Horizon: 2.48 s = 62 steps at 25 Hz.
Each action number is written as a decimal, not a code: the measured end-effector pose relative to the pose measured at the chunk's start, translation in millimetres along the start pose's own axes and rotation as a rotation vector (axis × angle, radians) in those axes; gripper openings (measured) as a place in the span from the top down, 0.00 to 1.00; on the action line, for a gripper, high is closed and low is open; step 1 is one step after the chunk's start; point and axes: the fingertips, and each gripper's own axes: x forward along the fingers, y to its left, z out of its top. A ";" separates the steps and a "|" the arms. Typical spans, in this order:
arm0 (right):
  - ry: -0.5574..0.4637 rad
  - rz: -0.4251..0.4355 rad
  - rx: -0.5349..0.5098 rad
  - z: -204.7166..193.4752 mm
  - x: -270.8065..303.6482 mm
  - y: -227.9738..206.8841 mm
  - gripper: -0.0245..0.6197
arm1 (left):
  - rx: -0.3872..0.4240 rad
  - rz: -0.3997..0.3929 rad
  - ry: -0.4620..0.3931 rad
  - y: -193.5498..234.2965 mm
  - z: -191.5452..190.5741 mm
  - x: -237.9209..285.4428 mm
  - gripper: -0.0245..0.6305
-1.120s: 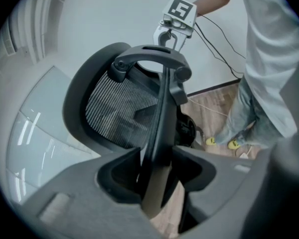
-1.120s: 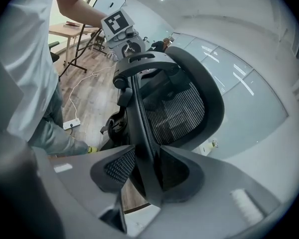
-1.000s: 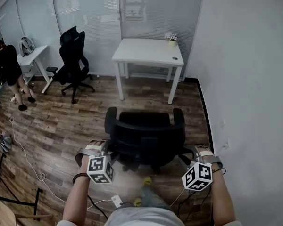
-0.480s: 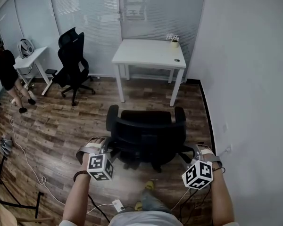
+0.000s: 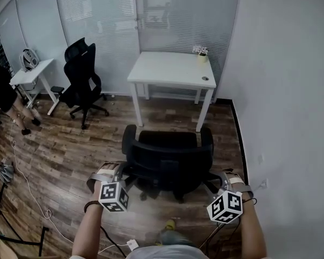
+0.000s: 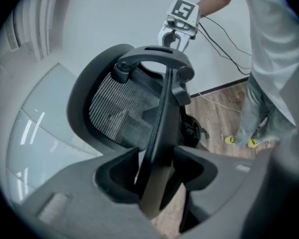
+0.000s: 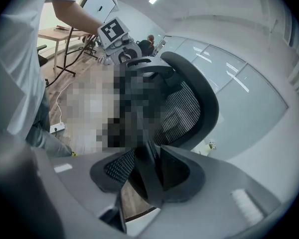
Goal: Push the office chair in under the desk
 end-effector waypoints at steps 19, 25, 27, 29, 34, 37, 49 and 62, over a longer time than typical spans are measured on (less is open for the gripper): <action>-0.026 0.000 -0.003 -10.0 79.4 -100.3 0.71 | -0.019 0.014 0.018 101.0 -7.4 91.3 0.61; -0.024 -0.024 0.015 -17.4 107.0 -138.9 0.70 | -0.004 0.021 0.002 136.4 -4.9 124.0 0.61; -0.021 -0.027 0.023 -19.4 117.8 -152.9 0.70 | -0.001 0.013 0.002 149.7 -5.0 136.4 0.62; -0.014 -0.029 0.028 -19.5 128.7 -165.6 0.69 | 0.007 0.015 -0.010 162.9 -6.6 147.1 0.62; -0.006 -0.027 0.051 -25.6 154.5 -196.3 0.69 | 0.019 0.017 -0.028 189.8 -6.1 173.3 0.63; 0.003 -0.030 0.060 -29.8 171.4 -218.9 0.68 | 0.026 0.033 -0.042 208.5 -5.0 190.1 0.63; 0.059 -0.021 0.104 -28.1 238.8 -296.8 0.68 | 0.040 0.036 -0.066 287.8 -17.8 251.5 0.63; 0.082 -0.030 0.139 -19.9 290.0 -348.8 0.67 | 0.051 0.041 -0.101 344.7 -34.5 292.1 0.64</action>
